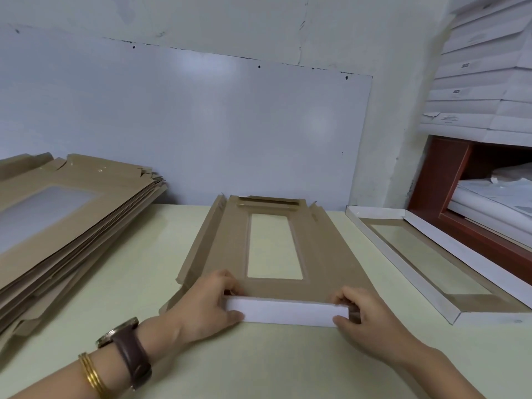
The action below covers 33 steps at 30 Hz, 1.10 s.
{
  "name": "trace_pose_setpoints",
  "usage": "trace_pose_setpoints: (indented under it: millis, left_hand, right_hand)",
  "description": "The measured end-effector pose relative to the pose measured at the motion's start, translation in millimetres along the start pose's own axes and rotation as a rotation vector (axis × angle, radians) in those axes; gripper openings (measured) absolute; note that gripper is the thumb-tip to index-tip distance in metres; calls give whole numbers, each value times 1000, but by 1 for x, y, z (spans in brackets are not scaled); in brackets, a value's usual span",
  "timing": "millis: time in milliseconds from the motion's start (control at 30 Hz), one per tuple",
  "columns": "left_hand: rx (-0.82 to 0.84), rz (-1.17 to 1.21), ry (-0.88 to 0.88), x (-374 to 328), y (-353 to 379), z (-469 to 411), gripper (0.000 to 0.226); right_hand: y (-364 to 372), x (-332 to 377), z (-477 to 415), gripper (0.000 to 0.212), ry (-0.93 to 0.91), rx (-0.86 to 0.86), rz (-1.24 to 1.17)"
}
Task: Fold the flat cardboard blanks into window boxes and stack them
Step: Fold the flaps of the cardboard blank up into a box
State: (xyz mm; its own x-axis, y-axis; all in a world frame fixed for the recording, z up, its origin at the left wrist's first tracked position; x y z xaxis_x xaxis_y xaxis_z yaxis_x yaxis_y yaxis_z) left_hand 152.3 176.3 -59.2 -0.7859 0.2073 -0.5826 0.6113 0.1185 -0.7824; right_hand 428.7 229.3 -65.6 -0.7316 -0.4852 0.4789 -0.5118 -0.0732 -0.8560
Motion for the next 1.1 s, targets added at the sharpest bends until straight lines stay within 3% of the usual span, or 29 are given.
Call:
trace_pose_setpoints:
  millis: [133, 267, 367, 433, 600, 633, 700, 767, 867, 967, 1100]
  left_hand:
    - [33, -74, 92, -1, 4, 16, 17]
    - [23, -88, 145, -5, 3, 28, 23]
    - [-16, -42, 88, -5, 0, 31, 34]
    - [-58, -65, 23, -1, -1, 31, 39]
    - [-213, -196, -39, 6, -7, 35, 20]
    - [-245, -220, -43, 7, -9, 36, 24]
    - [-293, -255, -117, 14, -13, 38, 59]
    - [-317, -270, -215, 23, -19, 37, 87]
    - [-289, -135, -350, 37, -25, 31, 107]
    - [-260, 20, -370, 47, -25, 26, 112]
    - [-269, 29, -285, 50, -18, 24, 109]
  right_hand:
    - [-1, 2, 9, 24, -47, -21, 2]
    - [-5, 1, 16, 16, -104, -27, 11]
    - [-7, 1, 18, 36, -107, -7, -24]
    - [-7, 1, 17, 39, -88, -15, -35]
    - [-4, -7, 12, 42, -30, -111, 63]
    - [-5, -9, 12, 39, -2, -128, 93]
    - [-7, -15, 12, 39, 69, -142, 166]
    - [-8, -20, 12, 51, 146, -130, 203]
    - [-13, -25, 10, 97, 256, -123, 333]
    - [-17, -28, 6, 128, 342, -78, 391]
    - [-17, -30, -2, 137, 295, -38, 299]
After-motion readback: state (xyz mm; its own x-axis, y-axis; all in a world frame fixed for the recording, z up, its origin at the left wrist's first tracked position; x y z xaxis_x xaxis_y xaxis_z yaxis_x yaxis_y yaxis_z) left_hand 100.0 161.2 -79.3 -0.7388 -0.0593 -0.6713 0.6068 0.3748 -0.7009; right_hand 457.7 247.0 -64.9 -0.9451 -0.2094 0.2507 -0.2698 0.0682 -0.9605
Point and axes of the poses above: each hand's wrist, its own z-axis away from the middle knuckle, its own y-axis out of the palm, x = y × z, the point moved 5 cm from there along -z, towards the middle knuckle, and after that the axes turned 4 degrees about z, right-handed, at the moved point
